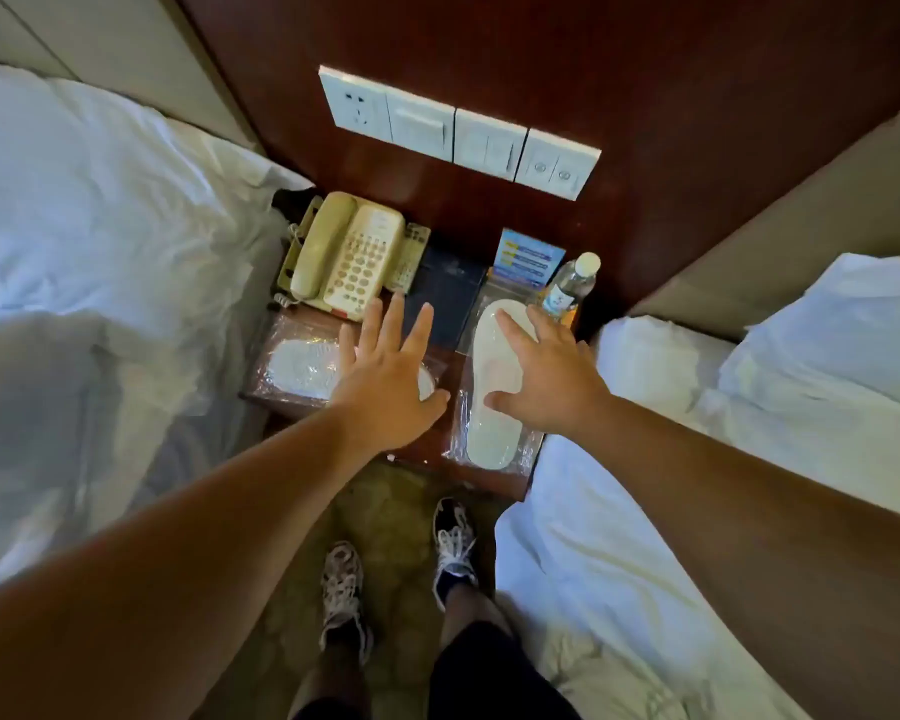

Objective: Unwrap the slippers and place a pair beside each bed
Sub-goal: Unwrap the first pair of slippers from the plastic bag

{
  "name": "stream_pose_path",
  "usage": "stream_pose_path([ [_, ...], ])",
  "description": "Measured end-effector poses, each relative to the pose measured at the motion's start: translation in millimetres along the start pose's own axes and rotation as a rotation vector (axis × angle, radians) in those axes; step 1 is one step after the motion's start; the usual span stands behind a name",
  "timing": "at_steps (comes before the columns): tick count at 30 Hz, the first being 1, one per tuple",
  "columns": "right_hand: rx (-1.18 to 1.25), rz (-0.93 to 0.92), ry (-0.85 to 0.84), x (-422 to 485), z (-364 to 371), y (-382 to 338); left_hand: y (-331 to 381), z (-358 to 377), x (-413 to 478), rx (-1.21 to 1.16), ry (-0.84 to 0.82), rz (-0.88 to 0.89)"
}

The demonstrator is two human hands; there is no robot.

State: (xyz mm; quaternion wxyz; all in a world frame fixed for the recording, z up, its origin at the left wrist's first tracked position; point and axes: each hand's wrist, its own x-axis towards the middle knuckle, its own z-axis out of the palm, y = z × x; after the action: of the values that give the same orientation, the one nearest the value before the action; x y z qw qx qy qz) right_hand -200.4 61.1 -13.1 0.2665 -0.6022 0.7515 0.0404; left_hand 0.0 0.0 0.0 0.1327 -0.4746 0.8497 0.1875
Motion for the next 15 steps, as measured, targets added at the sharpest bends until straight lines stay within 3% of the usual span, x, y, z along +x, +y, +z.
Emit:
stream_pose_path([
  [6,0.277,0.302,-0.058,23.2,69.3,15.1,2.9,64.5,6.6,-0.072,-0.065,-0.071],
  [15,0.280,0.448,-0.056,49.2,164.4,22.2,-4.3,154.6,11.3,-0.212,-0.100,-0.089],
])
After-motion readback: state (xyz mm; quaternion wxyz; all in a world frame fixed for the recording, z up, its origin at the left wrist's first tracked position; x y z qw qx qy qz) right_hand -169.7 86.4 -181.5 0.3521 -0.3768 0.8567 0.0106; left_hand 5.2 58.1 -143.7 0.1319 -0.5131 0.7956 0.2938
